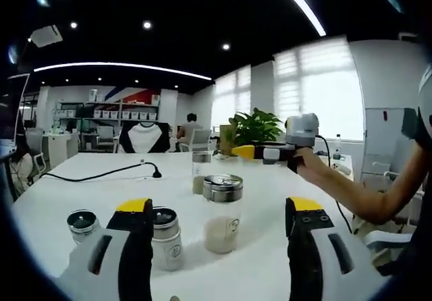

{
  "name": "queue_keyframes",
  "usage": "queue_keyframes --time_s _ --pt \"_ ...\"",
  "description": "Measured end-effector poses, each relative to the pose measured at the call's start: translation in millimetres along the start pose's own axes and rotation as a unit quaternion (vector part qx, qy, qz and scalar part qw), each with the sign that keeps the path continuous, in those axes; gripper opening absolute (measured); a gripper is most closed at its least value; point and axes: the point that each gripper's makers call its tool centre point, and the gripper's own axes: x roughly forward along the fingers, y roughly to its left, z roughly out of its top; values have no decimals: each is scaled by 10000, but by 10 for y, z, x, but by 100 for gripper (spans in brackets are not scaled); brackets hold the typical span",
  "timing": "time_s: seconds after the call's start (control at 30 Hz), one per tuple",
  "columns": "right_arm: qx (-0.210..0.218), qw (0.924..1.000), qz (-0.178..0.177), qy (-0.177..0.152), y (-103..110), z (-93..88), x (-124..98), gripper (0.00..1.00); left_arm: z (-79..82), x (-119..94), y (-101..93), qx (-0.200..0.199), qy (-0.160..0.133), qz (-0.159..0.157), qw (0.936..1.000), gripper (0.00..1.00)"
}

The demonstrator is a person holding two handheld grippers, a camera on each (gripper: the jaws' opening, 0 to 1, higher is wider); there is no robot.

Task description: Rotate the seasoning bottle until the label or dispensing opening points toward the visible target arrow and the bottle remains upright within the marked orientation range

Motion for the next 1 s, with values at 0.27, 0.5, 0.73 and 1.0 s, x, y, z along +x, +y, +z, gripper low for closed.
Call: queue_keyframes --time_s 0.27,0.5,0.73,1.0 --pt "58 9993 -275 243 -200 -5 228 71 62 -18 -35 -50 -113 -108 9999 82" --pt "14 9992 -377 142 -334 128 355 66 213 -76 -55 -95 -433 -139 9989 82" --pt "77 9991 -355 205 -414 74 555 66 251 -53 -60 144 -345 -64 9993 83" --pt "320 9969 -318 650 -450 -350 851 66 204 -35 -8 240 -206 90 9995 83"
